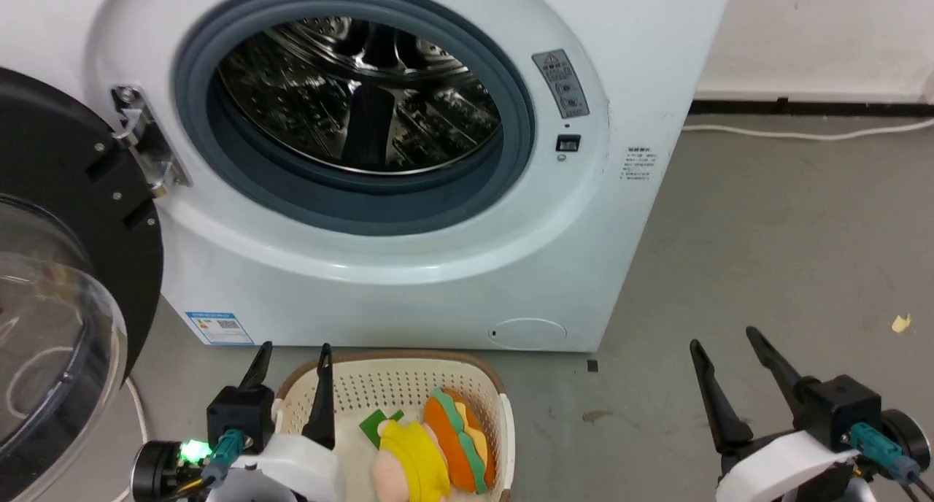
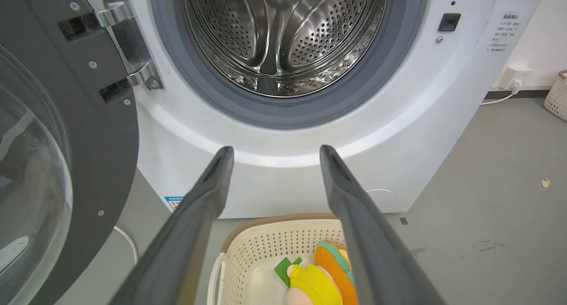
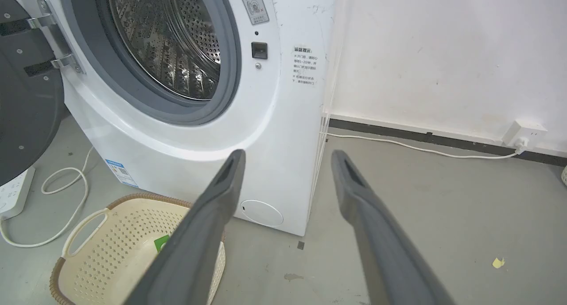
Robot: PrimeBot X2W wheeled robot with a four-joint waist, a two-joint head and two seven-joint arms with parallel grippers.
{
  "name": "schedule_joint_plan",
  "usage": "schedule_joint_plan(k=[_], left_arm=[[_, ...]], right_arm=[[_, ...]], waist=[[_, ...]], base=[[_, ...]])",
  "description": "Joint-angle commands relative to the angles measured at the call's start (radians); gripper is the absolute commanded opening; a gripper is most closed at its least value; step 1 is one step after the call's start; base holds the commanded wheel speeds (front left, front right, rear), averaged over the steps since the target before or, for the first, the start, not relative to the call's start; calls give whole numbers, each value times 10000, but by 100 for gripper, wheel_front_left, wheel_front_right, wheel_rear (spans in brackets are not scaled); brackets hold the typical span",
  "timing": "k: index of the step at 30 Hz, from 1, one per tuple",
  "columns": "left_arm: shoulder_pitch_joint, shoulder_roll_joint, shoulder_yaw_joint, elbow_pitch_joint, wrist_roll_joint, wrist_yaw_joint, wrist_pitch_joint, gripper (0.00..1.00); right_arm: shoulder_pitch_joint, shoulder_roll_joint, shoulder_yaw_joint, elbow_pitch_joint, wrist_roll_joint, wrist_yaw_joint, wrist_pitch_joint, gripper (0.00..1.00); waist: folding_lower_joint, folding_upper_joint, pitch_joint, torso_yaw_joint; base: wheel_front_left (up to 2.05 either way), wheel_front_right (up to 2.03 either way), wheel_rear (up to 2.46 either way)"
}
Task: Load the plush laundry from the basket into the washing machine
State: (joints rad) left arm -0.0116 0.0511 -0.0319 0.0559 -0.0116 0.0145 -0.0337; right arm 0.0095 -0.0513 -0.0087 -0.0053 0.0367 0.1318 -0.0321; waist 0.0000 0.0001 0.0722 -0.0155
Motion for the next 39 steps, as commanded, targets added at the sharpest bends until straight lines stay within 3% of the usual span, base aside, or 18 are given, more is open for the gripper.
schedule_joint_plan(k=[1,39], left_arm=[[-205,40,-73,115,-35,9,-100,100],[-3851,1250,-1319,5055,-209,-710,1118,100]], right_arm=[[-278,3,-26,-69,78,-3,-116,100],[-1290,6,186,-602,1332,-6,-910,100]], waist=[[0,-1,157,-67],[0,-1,3892,-1409]], base=[[0,0,0],[0,0,0]])
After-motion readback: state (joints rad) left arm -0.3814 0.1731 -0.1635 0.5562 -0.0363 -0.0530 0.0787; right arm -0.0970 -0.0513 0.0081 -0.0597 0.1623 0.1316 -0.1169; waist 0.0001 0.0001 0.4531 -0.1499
